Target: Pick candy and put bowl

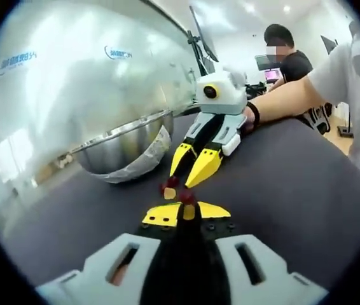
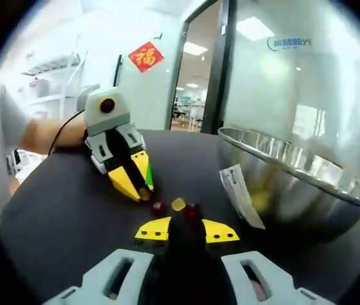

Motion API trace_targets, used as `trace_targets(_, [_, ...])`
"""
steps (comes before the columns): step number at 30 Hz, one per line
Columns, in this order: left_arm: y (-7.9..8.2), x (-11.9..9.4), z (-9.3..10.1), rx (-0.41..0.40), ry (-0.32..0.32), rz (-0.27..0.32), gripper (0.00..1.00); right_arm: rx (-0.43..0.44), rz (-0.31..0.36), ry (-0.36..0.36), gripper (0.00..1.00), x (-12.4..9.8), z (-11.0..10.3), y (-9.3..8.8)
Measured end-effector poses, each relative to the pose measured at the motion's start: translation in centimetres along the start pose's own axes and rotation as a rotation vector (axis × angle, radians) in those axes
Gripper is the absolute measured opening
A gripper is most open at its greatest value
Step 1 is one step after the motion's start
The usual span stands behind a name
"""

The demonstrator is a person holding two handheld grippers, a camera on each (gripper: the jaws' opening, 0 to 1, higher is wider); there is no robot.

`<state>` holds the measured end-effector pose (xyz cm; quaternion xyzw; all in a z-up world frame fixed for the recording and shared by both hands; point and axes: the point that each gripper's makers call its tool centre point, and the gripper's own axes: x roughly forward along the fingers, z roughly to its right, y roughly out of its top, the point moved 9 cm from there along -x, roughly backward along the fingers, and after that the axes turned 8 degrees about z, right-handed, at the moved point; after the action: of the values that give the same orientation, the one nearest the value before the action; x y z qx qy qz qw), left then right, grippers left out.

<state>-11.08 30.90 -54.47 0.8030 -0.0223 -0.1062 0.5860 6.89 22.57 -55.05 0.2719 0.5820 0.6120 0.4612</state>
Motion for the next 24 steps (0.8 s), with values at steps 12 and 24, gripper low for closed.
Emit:
trace_targets(12, [0.0, -0.2, 0.1, 0.008, 0.008, -0.006, 0.02, -0.055, 0.001, -0.011, 0.04, 0.5, -0.3, 0.1])
trace_targets(24, [0.7, -0.4, -0.1, 0.019, 0.044, 0.05, 0.01, -0.098, 0.088, 0.012, 0.04, -3.3, -1.6, 1.9])
